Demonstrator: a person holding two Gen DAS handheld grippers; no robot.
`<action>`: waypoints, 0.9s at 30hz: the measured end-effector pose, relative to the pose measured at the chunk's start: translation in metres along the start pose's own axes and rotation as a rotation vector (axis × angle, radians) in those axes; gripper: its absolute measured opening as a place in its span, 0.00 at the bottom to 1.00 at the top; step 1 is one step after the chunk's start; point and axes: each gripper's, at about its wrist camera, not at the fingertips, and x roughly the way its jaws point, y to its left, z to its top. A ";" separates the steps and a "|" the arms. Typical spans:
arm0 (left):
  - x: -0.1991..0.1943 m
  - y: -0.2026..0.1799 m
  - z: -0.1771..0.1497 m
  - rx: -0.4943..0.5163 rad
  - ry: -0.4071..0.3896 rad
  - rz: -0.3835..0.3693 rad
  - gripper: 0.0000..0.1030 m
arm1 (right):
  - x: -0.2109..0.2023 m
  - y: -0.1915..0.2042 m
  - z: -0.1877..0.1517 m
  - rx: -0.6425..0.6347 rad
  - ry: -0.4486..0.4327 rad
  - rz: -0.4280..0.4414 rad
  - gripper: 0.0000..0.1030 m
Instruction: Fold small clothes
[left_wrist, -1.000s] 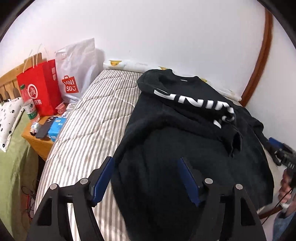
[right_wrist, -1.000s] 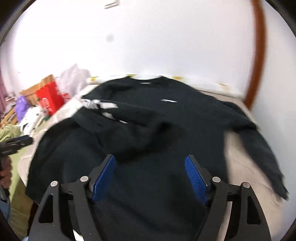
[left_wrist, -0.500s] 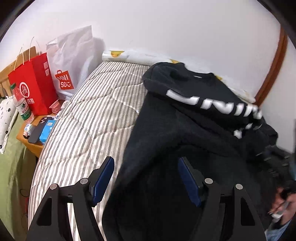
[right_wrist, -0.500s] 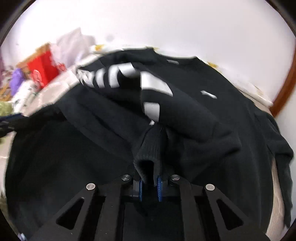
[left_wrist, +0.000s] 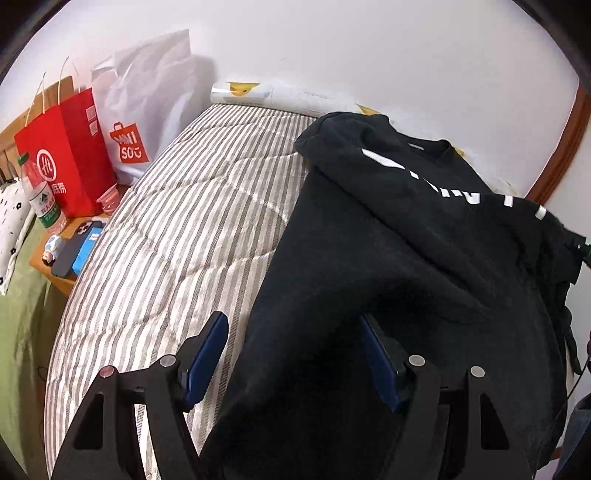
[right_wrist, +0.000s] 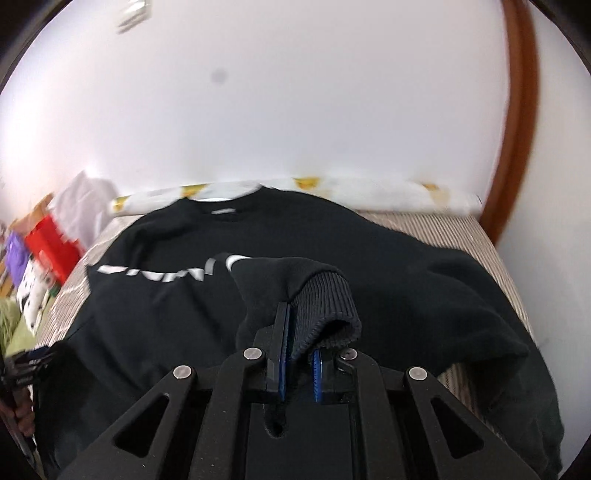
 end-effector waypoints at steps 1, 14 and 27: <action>0.001 -0.001 0.002 0.006 0.002 0.003 0.67 | 0.001 -0.012 -0.001 0.039 -0.004 -0.015 0.10; 0.018 -0.029 0.003 0.124 0.013 -0.008 0.67 | 0.018 -0.061 -0.030 0.071 0.136 -0.221 0.23; 0.022 -0.035 0.010 0.157 0.002 -0.036 0.65 | 0.003 0.105 0.040 -0.242 -0.025 0.058 0.61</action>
